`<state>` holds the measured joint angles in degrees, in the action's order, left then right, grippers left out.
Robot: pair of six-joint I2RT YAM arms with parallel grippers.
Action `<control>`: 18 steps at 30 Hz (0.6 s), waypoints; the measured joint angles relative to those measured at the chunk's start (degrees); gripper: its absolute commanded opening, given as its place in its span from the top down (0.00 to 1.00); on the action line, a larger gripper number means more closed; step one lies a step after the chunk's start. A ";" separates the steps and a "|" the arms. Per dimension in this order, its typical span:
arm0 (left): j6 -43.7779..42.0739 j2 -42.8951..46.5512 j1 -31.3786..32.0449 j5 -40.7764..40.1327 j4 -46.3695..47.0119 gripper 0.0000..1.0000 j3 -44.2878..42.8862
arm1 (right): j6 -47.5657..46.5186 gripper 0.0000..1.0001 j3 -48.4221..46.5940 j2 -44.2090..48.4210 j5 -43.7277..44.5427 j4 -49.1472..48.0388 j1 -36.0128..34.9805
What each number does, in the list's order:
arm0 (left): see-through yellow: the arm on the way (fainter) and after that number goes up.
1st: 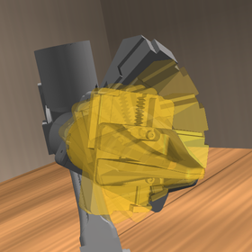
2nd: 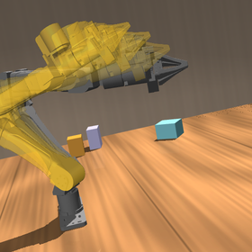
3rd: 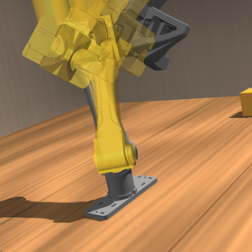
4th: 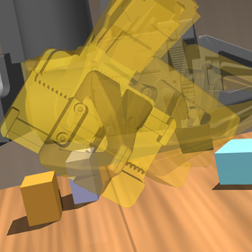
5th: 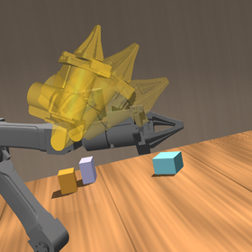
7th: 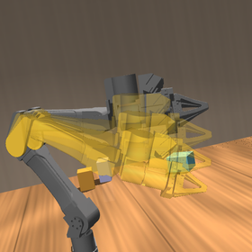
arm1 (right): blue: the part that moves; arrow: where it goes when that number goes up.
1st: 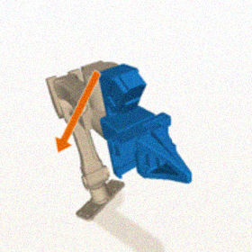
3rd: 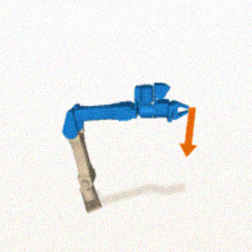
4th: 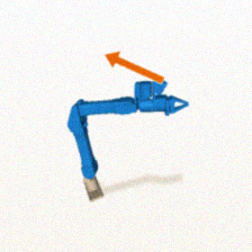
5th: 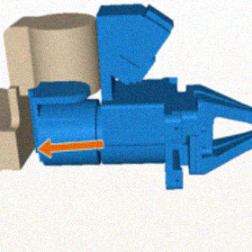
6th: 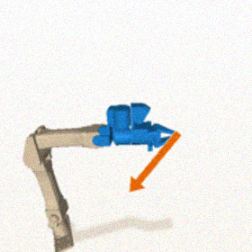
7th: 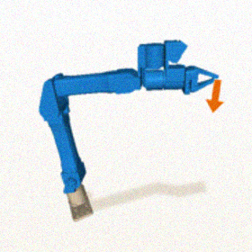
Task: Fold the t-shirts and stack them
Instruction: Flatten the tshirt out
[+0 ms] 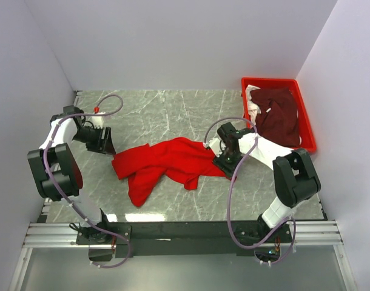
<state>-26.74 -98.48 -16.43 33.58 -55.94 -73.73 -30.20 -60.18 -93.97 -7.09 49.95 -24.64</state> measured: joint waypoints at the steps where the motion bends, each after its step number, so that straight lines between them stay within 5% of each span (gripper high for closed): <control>1: 0.44 0.00 0.02 -0.11 0.02 0.35 0.00 | 0.50 0.43 0.33 0.00 1.11 -1.40 0.07; 10: 2.54 -0.07 0.00 -0.59 0.83 0.33 0.13 | 2.73 0.49 1.90 -3.19 5.46 -7.82 0.15; 18: 3.50 -1.33 0.17 -2.49 2.16 0.35 2.01 | 1.90 0.85 3.30 -2.58 4.11 -8.00 0.33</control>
<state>-23.24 -99.81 -16.25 31.09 -53.78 -71.72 -28.29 -56.88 -96.55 -2.98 41.95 -24.32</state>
